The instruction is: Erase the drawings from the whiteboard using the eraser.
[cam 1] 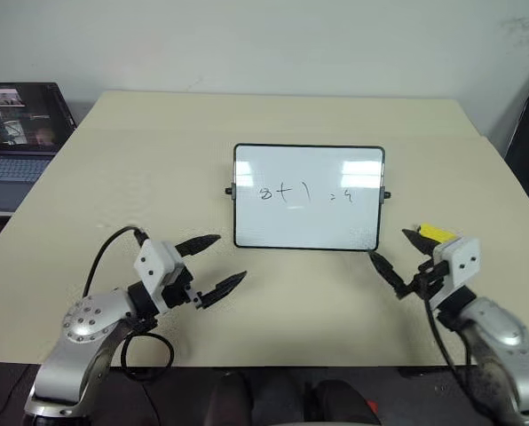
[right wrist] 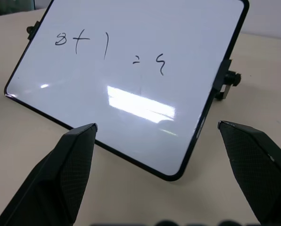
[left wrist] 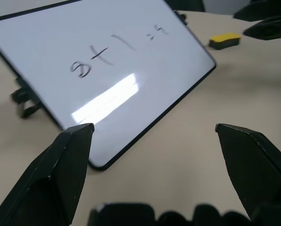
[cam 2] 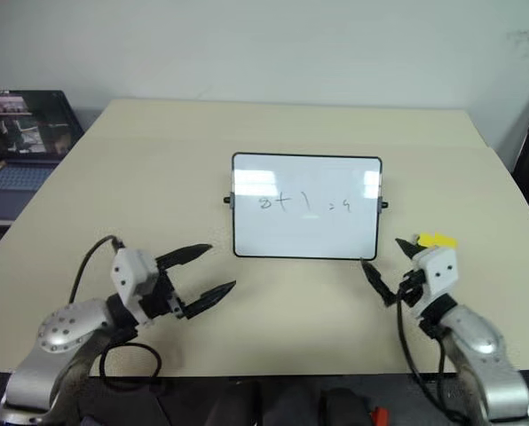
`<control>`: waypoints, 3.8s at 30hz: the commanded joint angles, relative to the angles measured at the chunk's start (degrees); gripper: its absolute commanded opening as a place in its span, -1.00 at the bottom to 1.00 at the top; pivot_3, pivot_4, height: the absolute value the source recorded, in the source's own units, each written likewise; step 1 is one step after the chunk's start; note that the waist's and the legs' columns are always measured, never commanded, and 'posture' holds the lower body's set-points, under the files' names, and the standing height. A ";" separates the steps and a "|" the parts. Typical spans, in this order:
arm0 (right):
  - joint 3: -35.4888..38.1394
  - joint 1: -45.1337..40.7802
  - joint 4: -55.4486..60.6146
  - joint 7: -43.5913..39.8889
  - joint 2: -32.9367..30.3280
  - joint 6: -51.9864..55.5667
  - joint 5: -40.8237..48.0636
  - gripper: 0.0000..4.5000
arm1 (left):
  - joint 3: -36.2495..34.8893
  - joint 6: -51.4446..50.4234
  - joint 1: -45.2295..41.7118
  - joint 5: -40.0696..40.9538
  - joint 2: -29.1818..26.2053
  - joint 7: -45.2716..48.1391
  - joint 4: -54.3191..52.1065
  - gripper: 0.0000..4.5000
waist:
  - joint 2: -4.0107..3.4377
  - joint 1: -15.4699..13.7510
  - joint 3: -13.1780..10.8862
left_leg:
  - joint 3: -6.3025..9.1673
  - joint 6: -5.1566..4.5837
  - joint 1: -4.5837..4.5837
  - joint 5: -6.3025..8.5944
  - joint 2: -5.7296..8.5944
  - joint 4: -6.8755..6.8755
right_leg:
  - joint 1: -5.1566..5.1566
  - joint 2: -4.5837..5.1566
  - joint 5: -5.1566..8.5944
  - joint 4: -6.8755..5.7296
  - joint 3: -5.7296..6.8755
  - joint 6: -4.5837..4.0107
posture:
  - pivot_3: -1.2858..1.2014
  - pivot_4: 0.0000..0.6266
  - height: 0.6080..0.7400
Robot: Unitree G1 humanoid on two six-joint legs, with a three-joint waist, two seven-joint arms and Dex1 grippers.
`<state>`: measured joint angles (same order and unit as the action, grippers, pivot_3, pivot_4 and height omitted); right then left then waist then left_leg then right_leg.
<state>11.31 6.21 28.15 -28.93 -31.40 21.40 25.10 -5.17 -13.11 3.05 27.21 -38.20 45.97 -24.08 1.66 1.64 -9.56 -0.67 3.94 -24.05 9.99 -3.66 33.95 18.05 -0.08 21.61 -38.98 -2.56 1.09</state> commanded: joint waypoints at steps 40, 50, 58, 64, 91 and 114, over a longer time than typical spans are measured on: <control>-23.00 -57.25 -81.57 -43.29 -19.50 -7.65 -27.99 0.99 | 6.72 -6.06 -14.06 2.67 -0.06 9.36 -5.60 1.00 | -0.11 0.08 -0.64 | -0.63 -0.01 0.03 -0.01 -0.08 0.10 | 0.06 -0.21 -0.01 0.05 -0.21 -0.02 | 0.03 -0.52 1.00; -22.47 -58.98 -83.87 -44.91 -19.67 -9.11 -29.65 0.99 | 7.00 -5.36 -13.84 2.17 0.14 9.77 -4.96 1.00 | -0.12 0.07 -0.65 | -0.67 -0.01 0.05 -0.01 -0.09 0.11 | 0.05 -0.22 -0.01 0.03 -0.20 -0.02 | 0.03 -0.52 1.00; -22.12 -60.16 -85.14 -44.84 -19.23 -10.05 -30.60 0.99 | 7.23 -5.13 -13.73 1.82 0.48 9.74 -5.08 1.00 | -0.13 0.11 -0.65 | -0.69 0.00 0.06 -0.01 -0.09 0.12 | 0.05 -0.22 -0.01 0.02 -0.21 -0.02 | 0.03 -0.52 1.00; -22.01 -61.48 -86.49 -44.42 -19.03 -10.90 -30.71 0.99 | 7.13 -4.93 -13.70 1.70 0.60 9.68 -4.99 1.00 | -0.13 0.15 -0.65 | -0.71 0.00 0.09 -0.01 -0.10 0.12 | 0.04 -0.22 -0.01 0.01 -0.21 -0.02 | 0.03 -0.52 1.00; -22.33 -61.72 -89.81 -43.89 -18.42 -12.77 -32.86 -0.46 | 7.27 -5.41 -12.57 1.29 0.86 8.49 -6.36 1.00 | -0.13 0.17 -0.65 | -0.74 0.01 0.10 -0.02 -0.11 0.13 | 0.04 -0.21 -0.01 0.00 -0.21 -0.02 | 0.03 -0.52 1.00; 11.49 -18.76 -12.85 -20.27 -9.48 16.41 -10.64 -0.55 | -1.39 -3.52 -4.88 -3.53 11.82 -13.77 -8.67 1.00 | -0.14 -0.74 -0.62 | -0.38 0.03 0.02 0.01 -0.07 0.35 | -0.18 -0.20 0.02 -0.04 -0.14 0.03 | 0.03 -0.52 1.00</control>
<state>18.77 -13.68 8.25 -54.57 -43.25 34.50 11.62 -4.83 -17.35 -2.25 24.11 -26.89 34.38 -29.31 1.51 0.90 -10.18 -1.00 3.97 -23.98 10.00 -3.74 34.31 17.81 -0.28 21.62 -39.04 -2.68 1.12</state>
